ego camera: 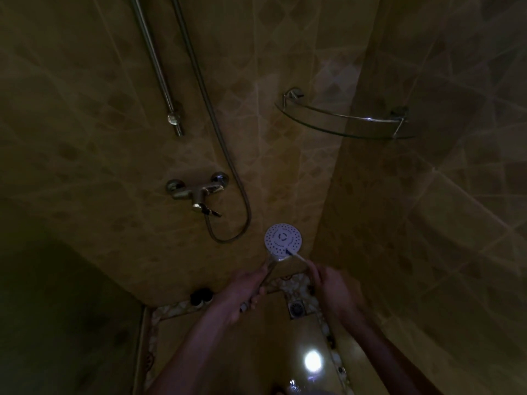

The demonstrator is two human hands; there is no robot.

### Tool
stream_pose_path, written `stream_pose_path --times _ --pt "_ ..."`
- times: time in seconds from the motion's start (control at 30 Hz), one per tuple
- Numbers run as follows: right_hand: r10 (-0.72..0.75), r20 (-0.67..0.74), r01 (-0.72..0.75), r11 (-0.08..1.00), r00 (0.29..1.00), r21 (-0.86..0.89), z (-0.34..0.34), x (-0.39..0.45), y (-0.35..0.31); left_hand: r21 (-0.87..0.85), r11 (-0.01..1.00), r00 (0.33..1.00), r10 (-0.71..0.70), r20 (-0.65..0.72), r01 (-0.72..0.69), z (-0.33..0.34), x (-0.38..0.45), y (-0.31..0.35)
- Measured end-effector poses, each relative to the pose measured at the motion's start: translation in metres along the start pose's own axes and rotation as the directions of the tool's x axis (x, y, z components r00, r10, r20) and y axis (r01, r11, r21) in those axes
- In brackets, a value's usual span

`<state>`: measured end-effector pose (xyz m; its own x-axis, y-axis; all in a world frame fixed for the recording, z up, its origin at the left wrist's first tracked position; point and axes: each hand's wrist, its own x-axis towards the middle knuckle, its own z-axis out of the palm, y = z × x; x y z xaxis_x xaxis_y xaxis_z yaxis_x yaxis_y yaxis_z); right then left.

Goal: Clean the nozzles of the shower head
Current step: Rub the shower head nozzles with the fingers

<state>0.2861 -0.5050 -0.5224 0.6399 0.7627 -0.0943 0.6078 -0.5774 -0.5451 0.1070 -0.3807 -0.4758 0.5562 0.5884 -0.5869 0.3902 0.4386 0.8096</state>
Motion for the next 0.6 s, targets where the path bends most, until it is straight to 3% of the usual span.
stream_pose_path --times 0.07,0.17,0.3,0.4,0.53,0.6 --pt "0.073 -0.067 -0.072 0.997 0.995 0.024 -0.018 0.011 -0.006 0.003 1.000 1.000 0.011 0.012 -0.011 0.002 0.001 0.003" --pt "0.140 -0.210 -0.175 0.972 0.968 -0.156 -0.038 0.023 -0.005 0.011 0.999 0.999 0.040 0.029 -0.040 0.002 0.003 0.005" --pt "0.059 0.011 -0.059 0.996 0.998 0.060 -0.024 0.007 -0.020 0.065 0.996 0.998 0.058 -0.011 -0.057 -0.001 0.005 0.004" --pt "0.003 0.021 -0.002 0.999 1.000 -0.036 -0.013 -0.006 -0.023 0.097 0.994 0.998 0.051 -0.037 -0.047 -0.001 0.006 0.000" --pt "0.140 0.077 -0.153 0.964 0.987 0.218 -0.030 0.005 -0.030 0.115 0.992 0.998 0.052 -0.043 -0.047 0.006 0.008 -0.003" --pt "0.229 0.016 -0.229 0.969 0.973 0.087 -0.045 0.014 -0.027 0.124 0.991 0.998 0.059 -0.036 -0.054 0.009 0.009 -0.001"
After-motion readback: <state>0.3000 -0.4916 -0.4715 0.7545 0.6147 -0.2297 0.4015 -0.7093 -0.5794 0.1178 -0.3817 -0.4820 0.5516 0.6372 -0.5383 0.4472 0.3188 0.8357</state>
